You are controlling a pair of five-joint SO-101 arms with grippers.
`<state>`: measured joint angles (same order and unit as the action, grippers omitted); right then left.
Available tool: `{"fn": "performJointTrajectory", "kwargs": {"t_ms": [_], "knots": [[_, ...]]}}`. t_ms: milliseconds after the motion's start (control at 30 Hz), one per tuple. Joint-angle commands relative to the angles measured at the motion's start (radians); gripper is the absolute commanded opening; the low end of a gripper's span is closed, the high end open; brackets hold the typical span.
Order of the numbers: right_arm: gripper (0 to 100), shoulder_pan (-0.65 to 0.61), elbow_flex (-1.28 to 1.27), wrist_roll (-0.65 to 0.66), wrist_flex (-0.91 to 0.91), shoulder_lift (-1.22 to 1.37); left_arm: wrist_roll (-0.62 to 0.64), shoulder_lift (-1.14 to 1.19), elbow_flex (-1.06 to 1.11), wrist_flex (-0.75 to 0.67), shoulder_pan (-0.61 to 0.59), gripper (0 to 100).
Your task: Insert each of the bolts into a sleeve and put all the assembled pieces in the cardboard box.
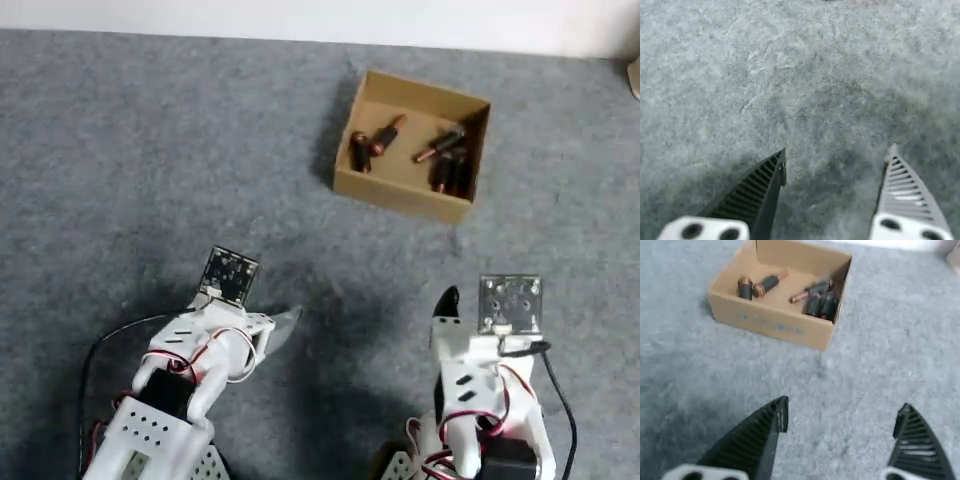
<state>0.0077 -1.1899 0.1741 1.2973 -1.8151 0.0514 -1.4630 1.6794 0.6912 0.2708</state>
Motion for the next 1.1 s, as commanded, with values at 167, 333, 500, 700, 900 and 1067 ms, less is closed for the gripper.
{"fn": "performJointTrajectory", "kwargs": {"t_ms": [167,333,500,700,900,1067], "knots": [[30.7,0.007,-0.022,-0.006,-0.041,-0.004,-0.153,-0.216,0.027,0.048,-0.111,5],[30.7,0.007,-0.131,-0.012,-0.045,-0.004,-0.152,-0.387,-0.038,0.315,-0.125,18],[30.7,0.007,-0.234,-0.014,-0.113,-0.004,-0.101,-0.354,-0.137,0.408,-0.125,20],[30.7,0.027,-0.278,-0.124,-0.159,-0.004,-0.101,-0.355,-0.091,0.414,-0.122,10],[30.7,0.05,-0.536,-0.123,-0.283,-0.004,-0.101,-0.355,0.016,0.39,-0.122,5],[30.7,0.044,-0.642,-0.126,-0.326,-0.004,-0.097,-0.355,0.018,0.384,-0.124,5]]}}
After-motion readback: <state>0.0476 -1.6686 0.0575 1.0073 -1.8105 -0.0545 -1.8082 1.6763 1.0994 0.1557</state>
